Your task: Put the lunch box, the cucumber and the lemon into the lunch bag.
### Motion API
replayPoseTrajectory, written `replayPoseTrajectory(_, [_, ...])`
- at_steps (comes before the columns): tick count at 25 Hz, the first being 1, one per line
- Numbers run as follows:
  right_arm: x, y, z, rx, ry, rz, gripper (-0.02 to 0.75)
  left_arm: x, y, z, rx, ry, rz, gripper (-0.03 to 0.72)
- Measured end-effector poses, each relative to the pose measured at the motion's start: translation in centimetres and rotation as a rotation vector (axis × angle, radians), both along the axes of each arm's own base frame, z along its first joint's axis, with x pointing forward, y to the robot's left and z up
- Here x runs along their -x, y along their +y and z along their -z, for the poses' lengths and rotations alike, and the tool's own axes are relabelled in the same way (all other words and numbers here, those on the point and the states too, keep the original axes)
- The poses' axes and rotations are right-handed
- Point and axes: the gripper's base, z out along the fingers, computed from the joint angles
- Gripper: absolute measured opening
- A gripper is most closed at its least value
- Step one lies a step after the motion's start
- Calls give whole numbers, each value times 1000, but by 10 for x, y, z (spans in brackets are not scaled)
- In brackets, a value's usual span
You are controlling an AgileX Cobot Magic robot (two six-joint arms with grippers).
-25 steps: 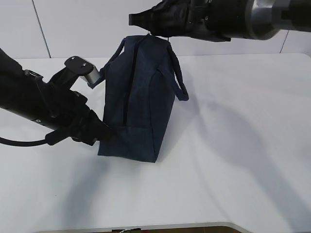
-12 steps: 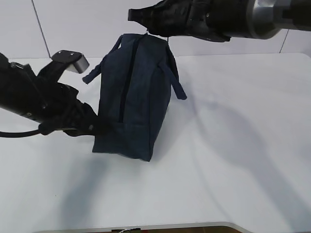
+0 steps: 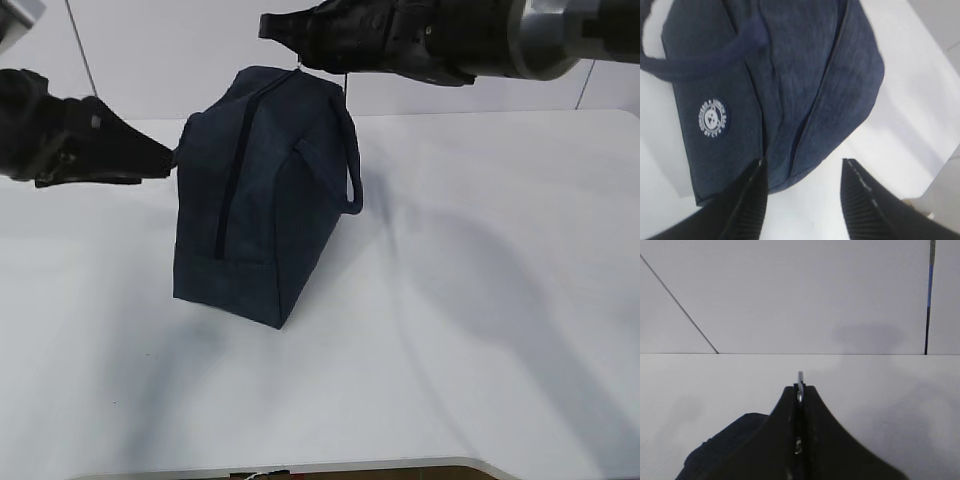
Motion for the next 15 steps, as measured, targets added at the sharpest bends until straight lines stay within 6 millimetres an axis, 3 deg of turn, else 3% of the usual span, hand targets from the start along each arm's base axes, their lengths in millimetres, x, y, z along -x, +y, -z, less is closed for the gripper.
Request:
replayPoseTrajectory(5, [1, 2, 0, -6, -1, -7, 5, -15, 4, -27, 23, -83, -18, 357])
replayPoseTrajectory(9, [1, 2, 0, -6, -1, -7, 5, -40, 0, -45, 34, -130, -3, 358])
replayPoseTrajectory(15, [1, 2, 0, -7, -2, -9, 5, -80, -9, -43, 46, -84, 61, 358])
